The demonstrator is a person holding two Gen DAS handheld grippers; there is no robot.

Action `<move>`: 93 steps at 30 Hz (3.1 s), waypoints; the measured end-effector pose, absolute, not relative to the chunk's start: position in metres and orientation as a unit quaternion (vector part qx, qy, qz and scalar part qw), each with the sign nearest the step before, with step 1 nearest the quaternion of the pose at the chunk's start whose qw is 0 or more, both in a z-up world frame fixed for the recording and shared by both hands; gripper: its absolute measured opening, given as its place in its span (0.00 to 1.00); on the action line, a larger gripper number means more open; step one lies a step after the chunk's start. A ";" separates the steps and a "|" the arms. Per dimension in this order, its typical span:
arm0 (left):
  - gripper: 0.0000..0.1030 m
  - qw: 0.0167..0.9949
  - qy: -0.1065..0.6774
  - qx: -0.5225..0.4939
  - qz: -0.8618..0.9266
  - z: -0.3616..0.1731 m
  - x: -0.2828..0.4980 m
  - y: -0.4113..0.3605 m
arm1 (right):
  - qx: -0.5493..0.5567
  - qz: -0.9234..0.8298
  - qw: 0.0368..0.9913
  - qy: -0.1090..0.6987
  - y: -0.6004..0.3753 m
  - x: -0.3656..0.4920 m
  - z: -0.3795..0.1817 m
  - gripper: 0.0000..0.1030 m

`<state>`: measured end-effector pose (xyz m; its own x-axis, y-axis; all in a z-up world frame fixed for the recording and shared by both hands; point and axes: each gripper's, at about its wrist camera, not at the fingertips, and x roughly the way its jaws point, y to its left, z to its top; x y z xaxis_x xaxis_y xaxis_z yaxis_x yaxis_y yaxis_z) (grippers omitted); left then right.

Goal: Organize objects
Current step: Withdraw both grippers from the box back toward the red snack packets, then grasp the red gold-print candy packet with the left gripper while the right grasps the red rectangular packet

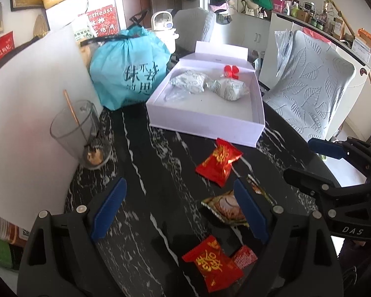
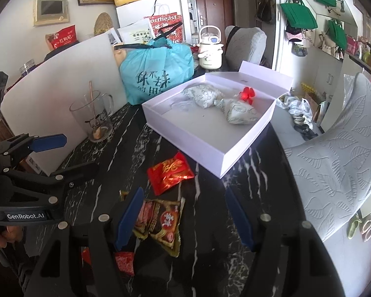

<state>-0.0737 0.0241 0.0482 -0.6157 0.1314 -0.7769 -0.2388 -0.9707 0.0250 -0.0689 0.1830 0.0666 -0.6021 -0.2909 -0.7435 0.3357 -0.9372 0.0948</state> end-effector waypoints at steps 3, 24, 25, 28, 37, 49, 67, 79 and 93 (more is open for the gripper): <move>0.86 0.106 0.062 -0.432 0.893 0.042 -0.068 0.023 | 0.414 -0.890 0.187 0.027 0.180 -0.065 0.060 0.68; 0.86 0.128 0.062 -0.491 0.859 0.004 -0.045 0.021 | 0.438 -0.863 0.250 0.039 0.168 -0.030 0.013 0.68; 0.86 0.129 0.064 -0.494 0.858 0.002 -0.044 0.022 | 0.439 -0.862 0.252 0.043 0.167 -0.028 0.011 0.68; 0.86 0.132 0.072 -0.510 0.847 -0.012 -0.042 0.025 | 0.441 -0.858 0.256 0.060 0.164 -0.019 0.006 0.68; 0.86 0.123 0.082 -0.546 0.824 -0.048 -0.037 0.019 | 0.461 -0.840 0.277 0.068 0.156 -0.002 -0.012 0.68; 0.86 0.107 0.062 -0.542 0.831 -0.056 -0.026 -0.016 | 0.459 -0.820 0.327 0.099 0.116 0.011 -0.021 0.68; 0.86 0.097 0.063 -0.522 0.845 -0.052 -0.025 -0.035 | 0.427 -0.830 0.320 0.164 0.085 0.021 -0.033 0.81; 0.81 0.104 0.052 -0.526 0.843 -0.051 -0.024 -0.036 | 0.414 -0.838 0.327 0.140 0.097 0.023 -0.030 0.62; 0.47 0.129 0.073 -0.510 0.847 -0.041 -0.017 -0.024 | 0.410 -0.846 0.319 0.120 0.111 0.018 -0.026 0.62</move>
